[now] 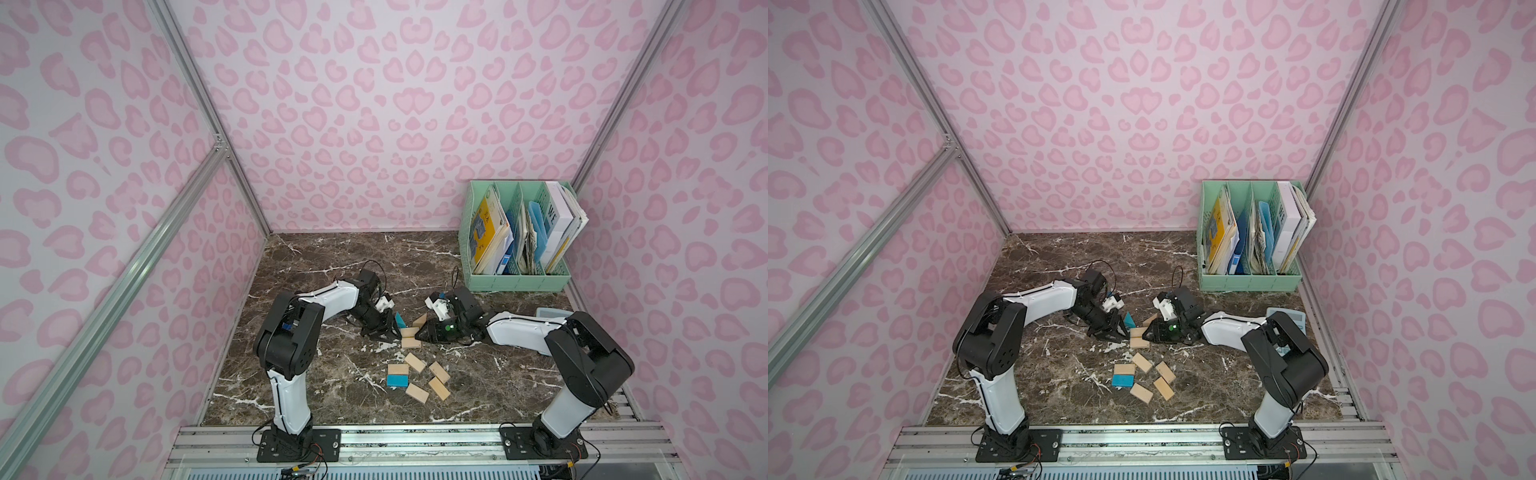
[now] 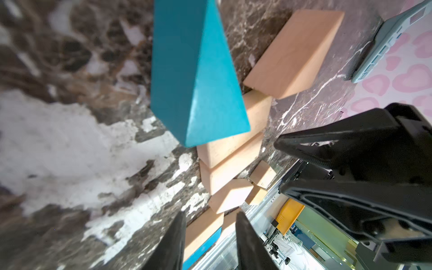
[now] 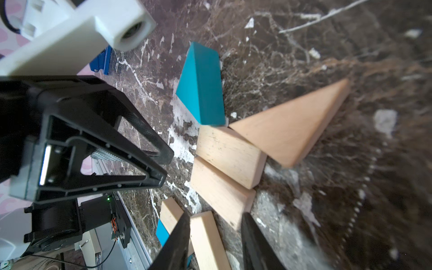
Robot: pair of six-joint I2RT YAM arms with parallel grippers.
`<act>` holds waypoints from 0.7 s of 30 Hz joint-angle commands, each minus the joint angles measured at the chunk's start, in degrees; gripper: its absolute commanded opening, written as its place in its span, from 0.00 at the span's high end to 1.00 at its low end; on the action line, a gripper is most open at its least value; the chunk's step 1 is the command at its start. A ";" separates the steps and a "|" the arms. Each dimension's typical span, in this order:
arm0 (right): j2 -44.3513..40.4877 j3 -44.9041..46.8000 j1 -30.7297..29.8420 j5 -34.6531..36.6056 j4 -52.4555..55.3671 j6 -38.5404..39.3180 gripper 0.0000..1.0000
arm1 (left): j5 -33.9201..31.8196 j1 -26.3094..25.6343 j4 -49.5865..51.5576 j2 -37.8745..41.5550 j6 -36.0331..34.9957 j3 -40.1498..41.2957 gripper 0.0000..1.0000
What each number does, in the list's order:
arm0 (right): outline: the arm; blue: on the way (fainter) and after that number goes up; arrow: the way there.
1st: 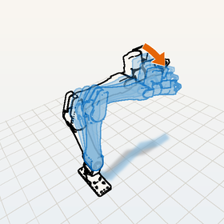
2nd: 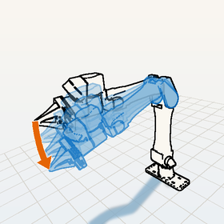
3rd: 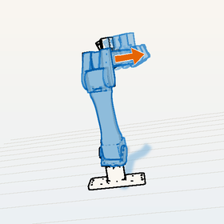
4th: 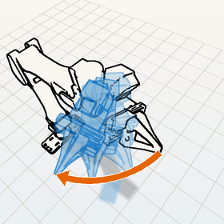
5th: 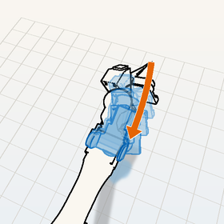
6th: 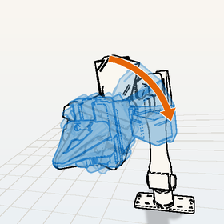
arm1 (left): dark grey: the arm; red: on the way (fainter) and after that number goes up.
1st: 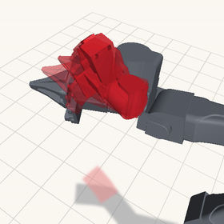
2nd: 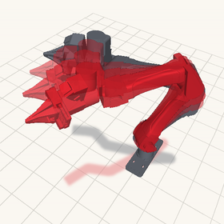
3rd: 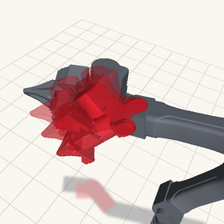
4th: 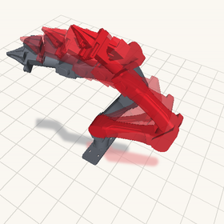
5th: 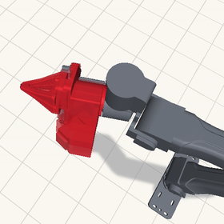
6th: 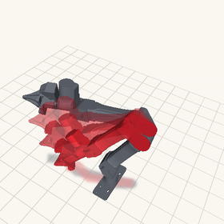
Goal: Assemble a carrot with building blocks
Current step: Assemble the building block at the center of the board.
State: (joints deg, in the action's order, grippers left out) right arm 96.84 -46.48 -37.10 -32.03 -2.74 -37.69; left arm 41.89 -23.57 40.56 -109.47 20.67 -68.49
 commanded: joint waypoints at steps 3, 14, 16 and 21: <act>-0.20 0.55 0.09 -0.54 0.97 0.52 0.63 | -0.75 0.15 2.54 -0.28 -2.01 -0.07 0.66; -8.64 6.90 -2.61 -0.90 4.05 -0.51 0.64 | -2.10 0.18 5.08 7.19 -3.92 6.37 0.66; -10.26 8.78 -3.76 -1.32 3.99 -1.32 0.64 | -1.91 0.19 5.04 7.60 -4.06 7.62 0.63; -13.11 12.10 -5.69 -2.71 4.37 -2.24 0.62 | -1.41 0.16 4.16 7.26 -4.00 8.43 0.63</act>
State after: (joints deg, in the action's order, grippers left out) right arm 84.82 -35.46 -42.15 -33.47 1.13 -38.85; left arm 40.42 -23.51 44.62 -102.24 17.54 -60.12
